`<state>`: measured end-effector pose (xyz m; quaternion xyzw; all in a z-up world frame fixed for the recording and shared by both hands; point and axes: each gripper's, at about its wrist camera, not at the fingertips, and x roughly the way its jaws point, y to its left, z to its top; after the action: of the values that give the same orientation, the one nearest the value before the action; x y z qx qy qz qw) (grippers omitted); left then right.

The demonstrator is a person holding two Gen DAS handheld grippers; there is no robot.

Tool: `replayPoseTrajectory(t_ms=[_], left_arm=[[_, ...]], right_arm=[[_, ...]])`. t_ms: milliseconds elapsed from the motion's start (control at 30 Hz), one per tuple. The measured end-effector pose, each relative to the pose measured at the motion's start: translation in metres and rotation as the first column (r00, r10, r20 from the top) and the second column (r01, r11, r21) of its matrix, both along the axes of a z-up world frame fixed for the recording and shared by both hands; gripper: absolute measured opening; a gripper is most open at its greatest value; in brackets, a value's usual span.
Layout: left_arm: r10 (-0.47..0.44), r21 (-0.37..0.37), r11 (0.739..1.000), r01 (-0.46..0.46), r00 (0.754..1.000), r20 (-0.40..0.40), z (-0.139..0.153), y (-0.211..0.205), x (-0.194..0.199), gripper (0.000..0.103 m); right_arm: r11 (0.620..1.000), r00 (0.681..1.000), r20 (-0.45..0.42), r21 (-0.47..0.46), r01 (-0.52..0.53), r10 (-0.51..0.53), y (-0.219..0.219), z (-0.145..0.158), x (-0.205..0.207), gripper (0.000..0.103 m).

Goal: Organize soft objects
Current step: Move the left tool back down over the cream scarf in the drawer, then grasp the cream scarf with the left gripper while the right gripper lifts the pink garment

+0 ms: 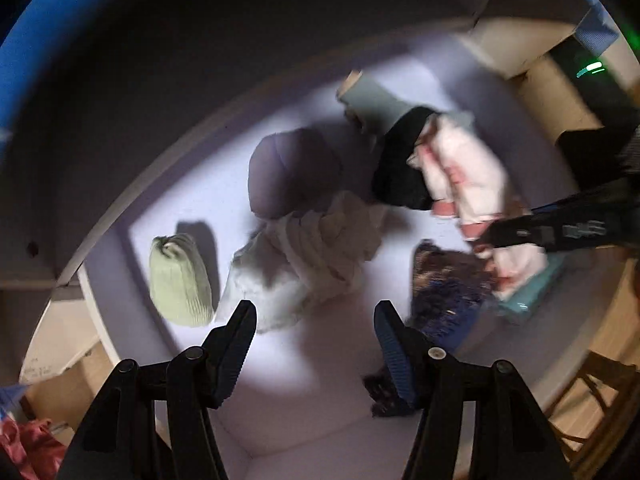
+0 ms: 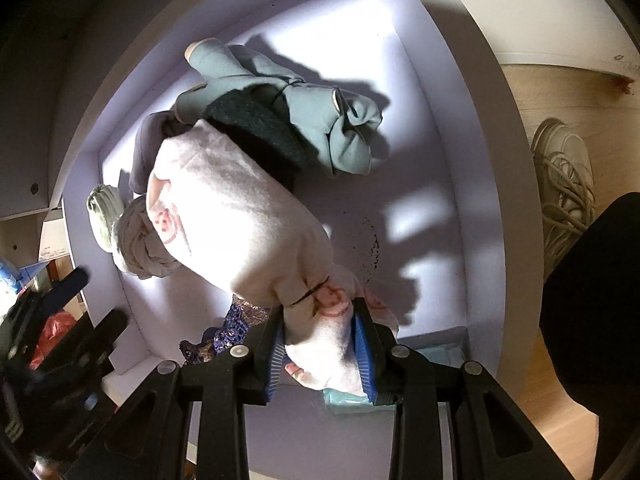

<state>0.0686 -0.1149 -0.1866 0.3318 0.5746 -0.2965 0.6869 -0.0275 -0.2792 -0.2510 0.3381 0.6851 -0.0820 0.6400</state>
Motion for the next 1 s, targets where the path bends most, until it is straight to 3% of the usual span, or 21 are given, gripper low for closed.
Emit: replayPoseTrajectory(t_ms=[267, 467, 567, 800, 933, 1000], left_arm=[[0.006, 0.077, 0.997, -0.001, 0.998, -0.057, -0.045, -0.016, 0.027, 0.068], [0.082, 0.062, 0.996, -0.071, 0.976, -0.201, -0.053, -0.005, 0.014, 0.069], [0.104, 0.061, 0.994, -0.092, 0.967, -0.233, -0.051, 0.004, 0.001, 0.069], [0.249, -0.028, 0.965, -0.259, 0.947, -0.202, -0.039, 0.02, 0.01, 0.07], [0.235, -0.018, 0.971, -0.238, 0.966, -0.108, -0.041, 0.019, 0.012, 0.068], [0.253, -0.026, 0.966, -0.256, 0.964, -0.084, -0.042, 0.024, 0.014, 0.067]], right_arm=[[1.0, 1.0, -0.004, 0.016, 0.005, -0.004, -0.013, -0.004, -0.001, 0.032], [1.0, 1.0, -0.003, 0.012, -0.012, 0.012, -0.014, -0.005, 0.004, 0.032], [1.0, 1.0, -0.003, 0.003, -0.027, 0.027, -0.01, -0.004, 0.006, 0.032], [0.994, 0.995, -0.017, -0.05, -0.099, 0.098, 0.005, -0.006, 0.014, 0.034], [0.993, 0.994, -0.01, -0.05, -0.109, 0.109, 0.009, -0.006, 0.014, 0.033], [0.996, 0.996, 0.01, -0.02, -0.087, 0.087, 0.008, -0.005, 0.013, 0.033]])
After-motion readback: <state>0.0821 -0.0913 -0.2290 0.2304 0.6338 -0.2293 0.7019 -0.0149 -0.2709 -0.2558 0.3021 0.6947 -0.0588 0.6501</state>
